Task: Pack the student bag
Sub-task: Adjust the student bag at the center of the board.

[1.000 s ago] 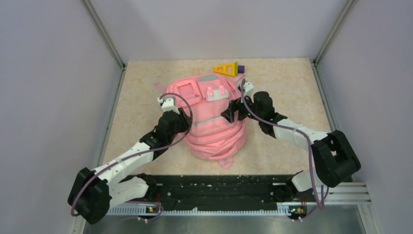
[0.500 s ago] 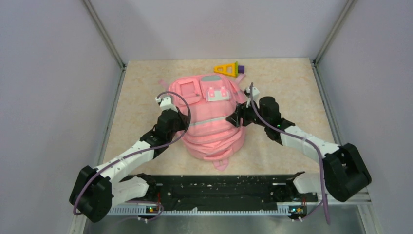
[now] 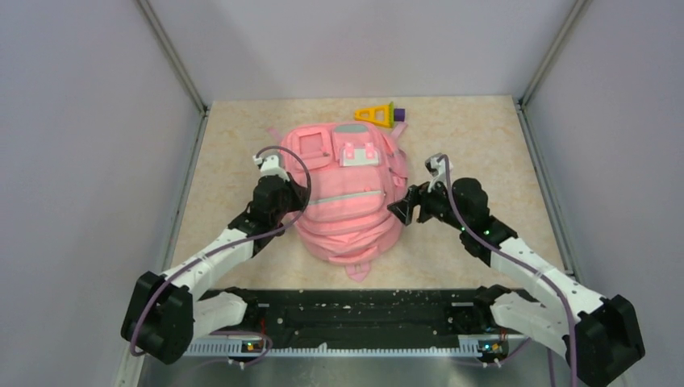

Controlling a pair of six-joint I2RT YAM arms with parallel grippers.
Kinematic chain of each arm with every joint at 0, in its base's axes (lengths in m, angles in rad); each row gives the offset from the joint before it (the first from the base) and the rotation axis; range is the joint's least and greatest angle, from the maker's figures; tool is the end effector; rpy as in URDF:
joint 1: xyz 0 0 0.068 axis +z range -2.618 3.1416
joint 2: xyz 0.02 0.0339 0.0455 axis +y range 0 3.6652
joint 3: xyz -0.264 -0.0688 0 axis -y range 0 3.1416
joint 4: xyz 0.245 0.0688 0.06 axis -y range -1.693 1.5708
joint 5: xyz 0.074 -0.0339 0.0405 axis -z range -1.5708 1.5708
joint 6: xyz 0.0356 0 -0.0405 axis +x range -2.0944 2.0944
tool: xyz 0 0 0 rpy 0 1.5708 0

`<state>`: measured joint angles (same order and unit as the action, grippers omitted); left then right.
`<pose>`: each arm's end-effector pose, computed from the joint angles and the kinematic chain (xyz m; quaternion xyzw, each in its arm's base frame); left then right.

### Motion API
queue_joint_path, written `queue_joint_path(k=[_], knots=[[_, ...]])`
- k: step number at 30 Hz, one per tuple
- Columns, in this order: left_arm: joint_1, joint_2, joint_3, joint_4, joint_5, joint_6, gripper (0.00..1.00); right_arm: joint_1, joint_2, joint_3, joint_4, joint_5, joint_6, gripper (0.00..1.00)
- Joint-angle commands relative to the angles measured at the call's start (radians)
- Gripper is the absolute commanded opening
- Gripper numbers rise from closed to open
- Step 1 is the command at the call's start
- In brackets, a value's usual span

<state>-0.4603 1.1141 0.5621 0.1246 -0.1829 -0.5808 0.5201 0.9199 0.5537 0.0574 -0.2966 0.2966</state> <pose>0.2205 -0.1021 0.2279 -0.0997 0.8330 -0.2013 0.5056 0.1799 0.1150 0.2590 -0.1757 0.7839 0.3412 0.4881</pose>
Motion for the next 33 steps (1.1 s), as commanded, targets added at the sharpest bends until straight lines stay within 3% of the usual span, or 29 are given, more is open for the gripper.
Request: queue_joint_path(k=[1, 9, 12, 20, 24, 33], knots=[[0.106, 0.049, 0.038, 0.020, 0.073, 0.106, 0.00, -0.017, 0.088, 0.045, 0.084, 0.112, -0.031, 0.77], [0.171, 0.179, 0.153, 0.038, 0.202, 0.241, 0.00, -0.017, 0.302, 0.146, 0.283, -0.014, -0.017, 0.81], [0.183, 0.230, 0.187, 0.053, 0.241, 0.277, 0.00, -0.017, 0.371, 0.159, 0.359, -0.127, -0.057, 0.80], [0.193, 0.369, 0.318, 0.007, 0.344, 0.354, 0.00, -0.017, 0.518, 0.223, 0.387, -0.222, -0.107, 0.76], [0.194, 0.395, 0.324, 0.010, 0.364, 0.362, 0.00, -0.017, 0.544, 0.225, 0.438, -0.269, -0.134, 0.75], [0.194, 0.400, 0.317, 0.017, 0.394, 0.373, 0.00, -0.017, 0.627, 0.298, 0.350, -0.273, -0.265, 0.79]])
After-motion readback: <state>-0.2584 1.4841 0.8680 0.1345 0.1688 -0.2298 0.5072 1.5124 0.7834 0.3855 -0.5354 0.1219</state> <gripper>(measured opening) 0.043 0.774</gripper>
